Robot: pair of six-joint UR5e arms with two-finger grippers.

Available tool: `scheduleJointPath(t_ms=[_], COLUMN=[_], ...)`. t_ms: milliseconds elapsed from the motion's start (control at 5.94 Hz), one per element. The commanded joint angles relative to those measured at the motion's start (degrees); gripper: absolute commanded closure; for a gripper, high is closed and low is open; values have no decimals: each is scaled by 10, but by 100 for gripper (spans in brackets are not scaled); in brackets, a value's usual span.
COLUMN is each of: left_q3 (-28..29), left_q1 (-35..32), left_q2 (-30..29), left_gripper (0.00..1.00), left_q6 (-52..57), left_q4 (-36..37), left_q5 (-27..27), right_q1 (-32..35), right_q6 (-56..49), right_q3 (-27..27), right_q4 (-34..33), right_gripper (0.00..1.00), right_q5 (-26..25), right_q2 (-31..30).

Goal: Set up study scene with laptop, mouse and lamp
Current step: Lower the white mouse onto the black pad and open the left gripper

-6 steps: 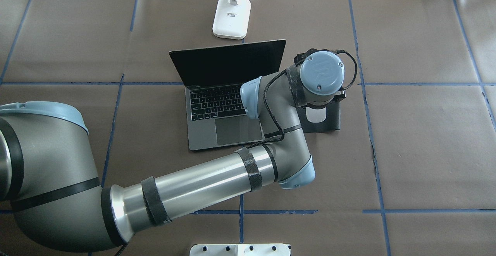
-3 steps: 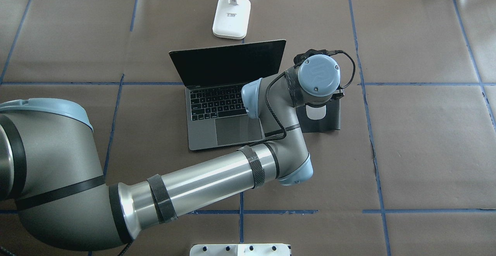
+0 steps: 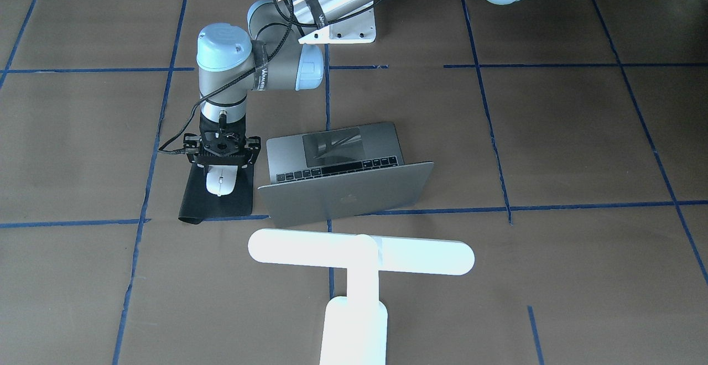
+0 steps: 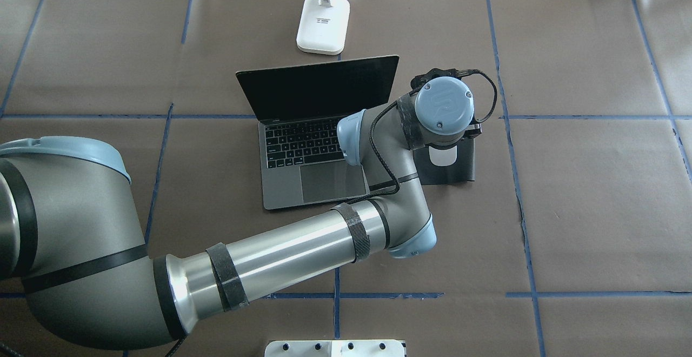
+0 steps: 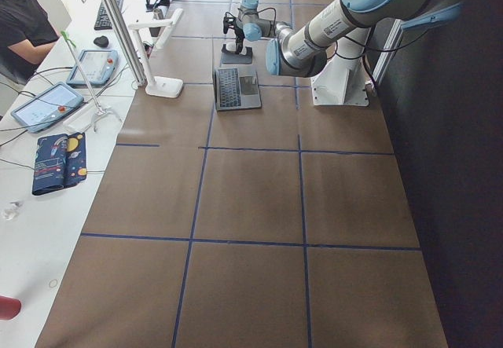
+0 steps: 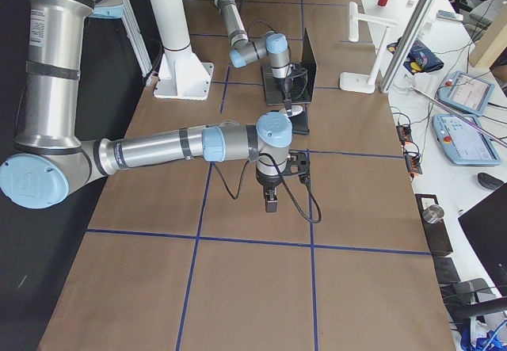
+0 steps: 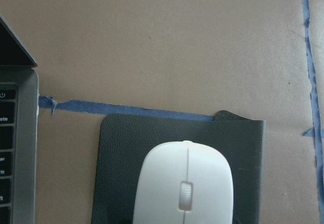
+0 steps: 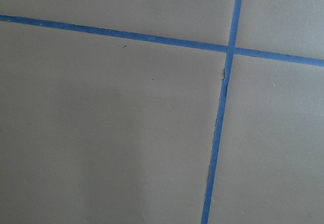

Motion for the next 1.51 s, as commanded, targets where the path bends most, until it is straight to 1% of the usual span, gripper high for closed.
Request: scheduleJointPath(t_ms=[0, 168, 673, 841, 1010, 1178, 1346], left_q3=[0, 0, -6, -10, -34, -140, -277], left_q1=[0, 0, -6, -10, -14, -16, -18], left_q2=[-2, -4, -7, -4, 3, 66, 152], left_gripper=[27, 0, 0, 0, 0, 0, 0], left_q6=[-6, -10, -13, -15, -15, -14, -13], left_q4=[-1, -1, 2, 9, 47, 89, 136], left_q5=[0, 0, -9, -47, -72, -99, -114], right_q1=[0, 4, 16, 15, 15, 15, 14], right_q6=[0, 0, 1, 6, 5, 2, 3], right_q3=[0, 0, 2, -2, 3, 0, -4], right_q4=[0, 0, 1, 0, 2, 2, 2], right_gripper=[0, 0, 0, 0, 0, 0, 0], right_q5=[-1, 0, -2, -3, -3, -5, -9], right_q2=[1, 2, 3, 9, 25, 34, 38])
